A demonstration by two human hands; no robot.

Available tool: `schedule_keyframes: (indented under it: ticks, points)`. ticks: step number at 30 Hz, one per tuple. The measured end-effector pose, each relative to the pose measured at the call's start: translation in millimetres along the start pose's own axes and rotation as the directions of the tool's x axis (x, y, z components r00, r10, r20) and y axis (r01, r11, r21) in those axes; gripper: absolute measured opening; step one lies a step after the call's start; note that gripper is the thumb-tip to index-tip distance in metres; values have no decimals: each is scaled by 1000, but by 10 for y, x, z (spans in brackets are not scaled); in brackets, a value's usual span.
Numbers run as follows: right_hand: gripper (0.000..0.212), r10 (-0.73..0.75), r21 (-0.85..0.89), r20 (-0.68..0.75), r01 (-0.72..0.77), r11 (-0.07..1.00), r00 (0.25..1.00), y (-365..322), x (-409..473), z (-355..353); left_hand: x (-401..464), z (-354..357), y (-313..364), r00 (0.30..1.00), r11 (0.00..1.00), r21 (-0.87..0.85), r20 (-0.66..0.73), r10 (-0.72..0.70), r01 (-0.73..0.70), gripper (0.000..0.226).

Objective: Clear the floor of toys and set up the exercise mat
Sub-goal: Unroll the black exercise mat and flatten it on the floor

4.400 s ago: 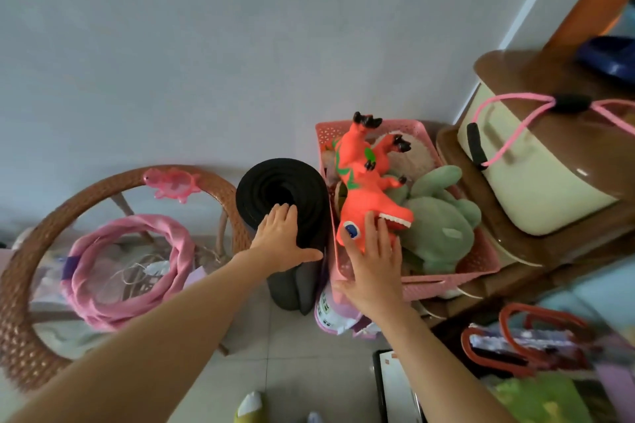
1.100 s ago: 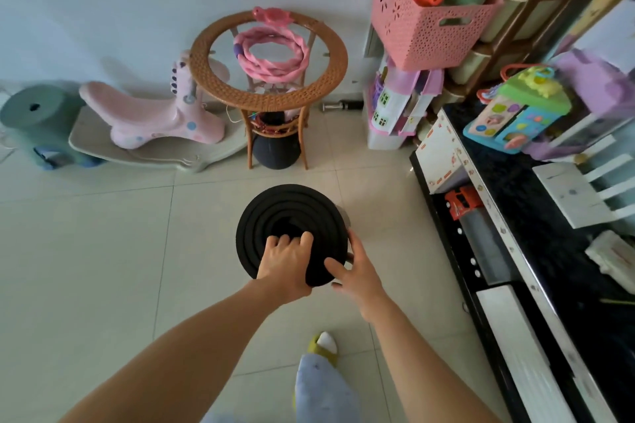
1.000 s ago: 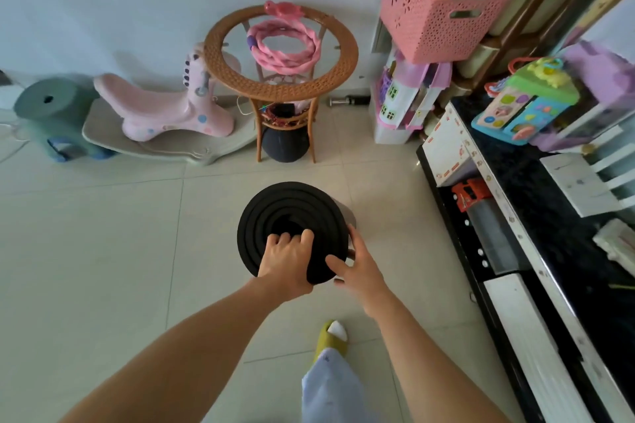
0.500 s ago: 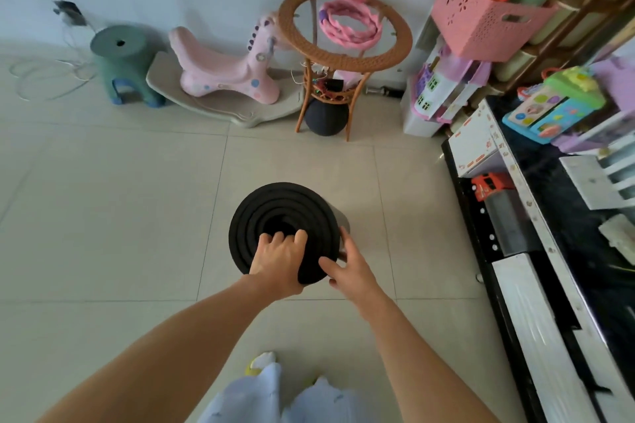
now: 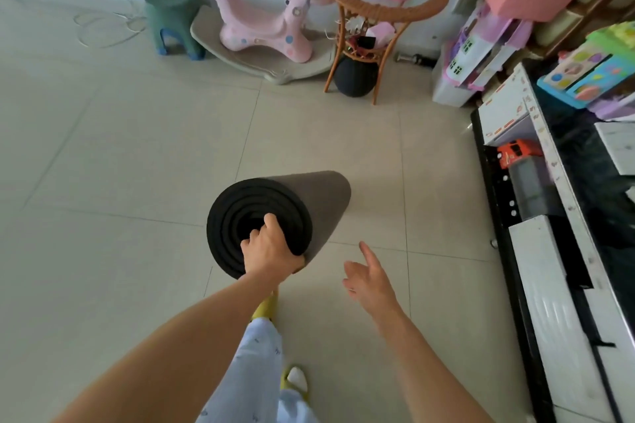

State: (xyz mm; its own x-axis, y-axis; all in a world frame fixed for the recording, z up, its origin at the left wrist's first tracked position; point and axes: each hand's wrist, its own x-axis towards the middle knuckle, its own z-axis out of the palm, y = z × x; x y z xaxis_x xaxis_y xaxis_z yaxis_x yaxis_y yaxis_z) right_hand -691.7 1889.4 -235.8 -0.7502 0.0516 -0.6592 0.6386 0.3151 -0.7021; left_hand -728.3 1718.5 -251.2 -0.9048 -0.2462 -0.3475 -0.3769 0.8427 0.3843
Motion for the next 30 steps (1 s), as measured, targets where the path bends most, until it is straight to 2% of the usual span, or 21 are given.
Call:
schedule_keyframes:
  ticks: [8, 16, 22, 25, 30]
  points:
    - [56, 51, 58, 69, -55, 997, 996, 375, -351, 517, -392, -140, -541, 976, 951, -224, -12, -219, 211, 65]
    - [49, 52, 87, 104, -61, 994, 993, 434, -572, 1365, -580, -274, -1266, 911, 793, -469, 67, -407, 389, 71]
    - [44, 117, 121, 63, -124, 985, 991, 617, -802, 2206, -750, -287, -2133, 871, 671, -574, 180, -457, 470, 77]
    - [39, 137, 113, 115, -150, 982, 984, 741, -878, 2682, -763, -274, -2587, 864, 639, -600, 201, -462, 481, 79]
    - [38, 147, 174, 73, -158, 972, 986, 938, -1007, 3269, -817, -155, -3166, 836, 586, -610, 272, -477, 533, 81]
